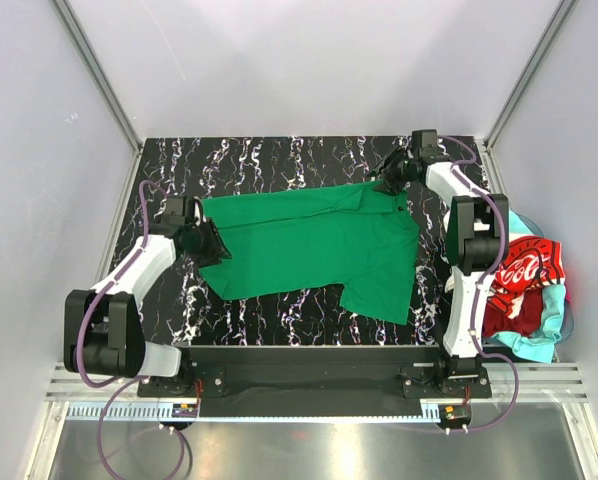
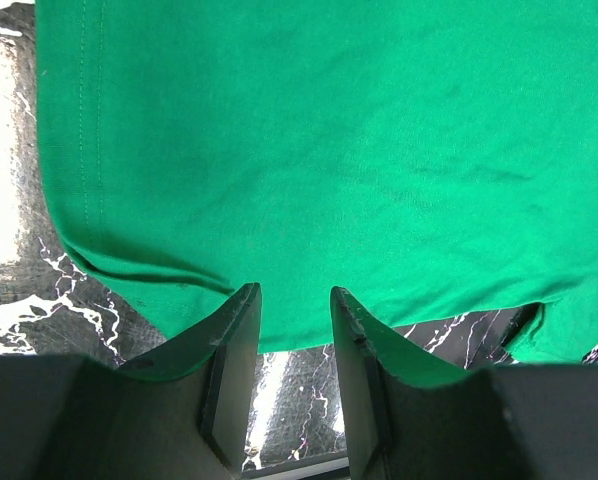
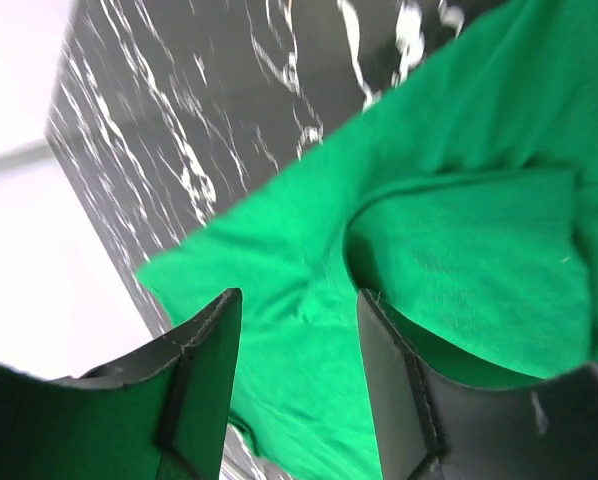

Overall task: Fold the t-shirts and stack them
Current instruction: Fold the tshirt

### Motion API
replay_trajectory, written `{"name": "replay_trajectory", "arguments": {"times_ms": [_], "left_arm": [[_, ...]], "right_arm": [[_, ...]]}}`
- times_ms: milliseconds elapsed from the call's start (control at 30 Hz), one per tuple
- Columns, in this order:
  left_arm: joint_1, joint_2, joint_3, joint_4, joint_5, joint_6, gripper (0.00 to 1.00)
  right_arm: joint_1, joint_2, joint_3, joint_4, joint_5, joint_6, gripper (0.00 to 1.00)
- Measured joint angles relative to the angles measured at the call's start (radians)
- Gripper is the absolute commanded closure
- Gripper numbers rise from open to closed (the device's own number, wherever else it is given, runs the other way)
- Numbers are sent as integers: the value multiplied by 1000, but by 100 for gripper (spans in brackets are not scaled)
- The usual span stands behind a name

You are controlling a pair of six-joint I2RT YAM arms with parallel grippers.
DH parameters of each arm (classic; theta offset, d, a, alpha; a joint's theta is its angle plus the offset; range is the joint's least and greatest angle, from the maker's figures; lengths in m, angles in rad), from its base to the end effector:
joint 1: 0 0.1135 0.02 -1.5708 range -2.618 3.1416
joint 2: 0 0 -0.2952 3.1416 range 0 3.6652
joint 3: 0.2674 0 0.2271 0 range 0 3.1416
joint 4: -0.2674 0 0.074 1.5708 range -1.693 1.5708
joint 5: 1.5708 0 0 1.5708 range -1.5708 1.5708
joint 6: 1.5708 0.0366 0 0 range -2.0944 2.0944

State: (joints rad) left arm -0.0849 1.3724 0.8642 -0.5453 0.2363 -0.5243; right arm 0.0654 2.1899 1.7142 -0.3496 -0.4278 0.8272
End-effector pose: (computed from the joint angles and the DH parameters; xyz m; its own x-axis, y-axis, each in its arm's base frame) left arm 0.2350 -0.0286 0.2535 -0.8487 -0.4162 -0.3262 -0.2623 0.8670 -0.4237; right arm 0.4843 0.0469 0.2281 -0.7468 0.6222 -0.2348 0.3093 0.6375 0.7056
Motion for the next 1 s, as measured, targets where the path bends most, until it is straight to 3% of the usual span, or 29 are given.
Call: {"name": "replay_trajectory", "arguments": {"times_ms": [567, 1000], "left_arm": [[3, 24, 7, 2, 4, 0, 61], [6, 24, 7, 2, 8, 0, 61]], "right_arm": [[35, 91, 6, -59, -120, -231, 40], [45, 121, 36, -60, -180, -264, 47]]}}
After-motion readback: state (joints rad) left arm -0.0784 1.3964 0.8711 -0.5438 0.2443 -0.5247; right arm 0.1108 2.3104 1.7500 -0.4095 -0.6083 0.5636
